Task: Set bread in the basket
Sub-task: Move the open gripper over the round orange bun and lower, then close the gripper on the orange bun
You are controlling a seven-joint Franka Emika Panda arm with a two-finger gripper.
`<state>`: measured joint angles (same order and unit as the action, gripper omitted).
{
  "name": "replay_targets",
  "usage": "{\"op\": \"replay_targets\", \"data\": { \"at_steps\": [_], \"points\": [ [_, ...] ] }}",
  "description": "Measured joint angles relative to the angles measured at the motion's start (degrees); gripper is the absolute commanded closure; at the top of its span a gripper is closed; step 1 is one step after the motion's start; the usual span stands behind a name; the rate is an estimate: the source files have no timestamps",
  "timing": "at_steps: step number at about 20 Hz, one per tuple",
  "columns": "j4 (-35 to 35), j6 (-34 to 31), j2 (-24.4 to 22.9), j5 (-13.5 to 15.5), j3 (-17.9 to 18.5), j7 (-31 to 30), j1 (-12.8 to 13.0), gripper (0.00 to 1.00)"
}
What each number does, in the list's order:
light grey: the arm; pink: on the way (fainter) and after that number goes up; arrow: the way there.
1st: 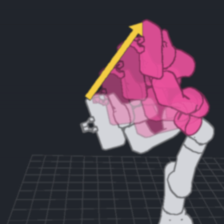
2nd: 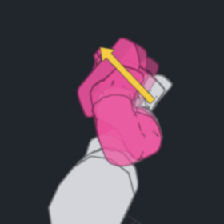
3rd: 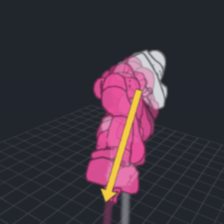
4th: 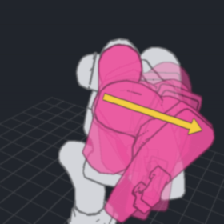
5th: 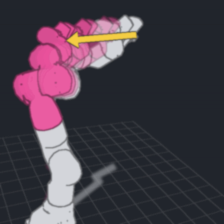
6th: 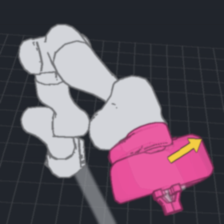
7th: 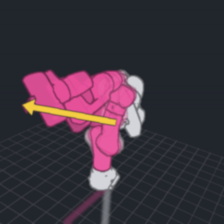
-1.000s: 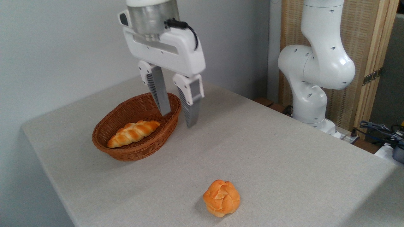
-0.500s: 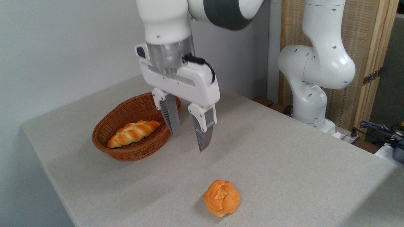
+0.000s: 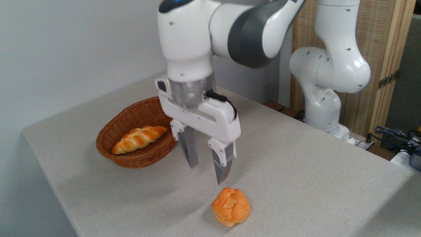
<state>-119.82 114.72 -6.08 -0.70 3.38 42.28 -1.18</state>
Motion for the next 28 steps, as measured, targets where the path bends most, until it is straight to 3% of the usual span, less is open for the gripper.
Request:
{"op": "replay_targets", "data": {
  "at_steps": [9,22,26,28],
  "points": [
    [-1.54,1.18,0.39,-4.28,3.69,5.16,-0.09,0.0],
    [-2.82,4.12,3.0,-7.36,3.97,5.31,-0.07,0.0],
    [-3.65,5.79,3.21,-7.4,3.98,5.32,-0.06,0.17],
    [-4.14,6.55,3.22,-7.4,3.98,5.31,-0.06,0.32]
  ]
}}
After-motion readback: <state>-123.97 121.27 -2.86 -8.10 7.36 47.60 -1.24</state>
